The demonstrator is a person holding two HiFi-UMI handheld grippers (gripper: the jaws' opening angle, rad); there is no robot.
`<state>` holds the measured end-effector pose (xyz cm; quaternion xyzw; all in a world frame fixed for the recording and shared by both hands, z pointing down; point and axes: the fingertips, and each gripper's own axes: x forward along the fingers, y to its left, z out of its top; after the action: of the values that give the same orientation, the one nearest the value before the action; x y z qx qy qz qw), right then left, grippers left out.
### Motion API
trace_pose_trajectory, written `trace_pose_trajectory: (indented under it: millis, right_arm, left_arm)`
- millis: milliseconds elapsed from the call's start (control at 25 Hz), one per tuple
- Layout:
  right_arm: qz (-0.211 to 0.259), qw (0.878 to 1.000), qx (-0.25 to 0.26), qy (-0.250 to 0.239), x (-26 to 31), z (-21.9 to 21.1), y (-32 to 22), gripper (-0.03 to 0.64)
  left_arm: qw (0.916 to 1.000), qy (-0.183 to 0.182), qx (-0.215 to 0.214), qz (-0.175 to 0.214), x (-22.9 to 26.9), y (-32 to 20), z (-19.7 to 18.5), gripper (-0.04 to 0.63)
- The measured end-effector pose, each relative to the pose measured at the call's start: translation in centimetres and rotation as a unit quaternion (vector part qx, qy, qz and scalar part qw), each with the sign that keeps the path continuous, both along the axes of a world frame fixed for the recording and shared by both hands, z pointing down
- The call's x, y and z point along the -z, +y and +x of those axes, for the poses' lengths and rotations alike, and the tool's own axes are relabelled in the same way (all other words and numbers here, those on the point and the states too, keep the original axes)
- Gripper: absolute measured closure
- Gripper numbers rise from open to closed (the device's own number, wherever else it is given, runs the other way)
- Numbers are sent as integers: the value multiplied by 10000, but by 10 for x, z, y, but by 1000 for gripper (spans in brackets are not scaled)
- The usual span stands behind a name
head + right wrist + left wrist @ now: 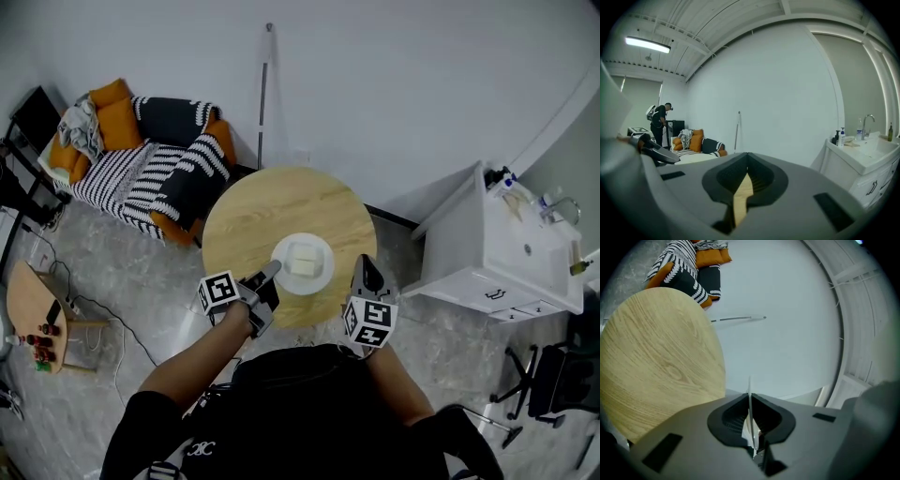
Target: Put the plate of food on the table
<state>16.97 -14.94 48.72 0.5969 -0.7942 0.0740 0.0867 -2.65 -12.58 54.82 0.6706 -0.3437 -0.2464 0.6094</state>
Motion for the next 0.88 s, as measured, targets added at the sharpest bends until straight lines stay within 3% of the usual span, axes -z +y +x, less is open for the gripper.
trace_pose_trajectory:
  millis: [440, 880]
  right_arm:
    - [-60, 9989, 457, -58, -5, -9, -54, 609]
    - [-236, 9963, 789, -263, -12, -31, -61, 609]
  left_arm:
    - [9992, 16, 399, -71, -1, -45, 1, 575]
    - [9981, 214, 558, -178, -6, -38, -1, 575]
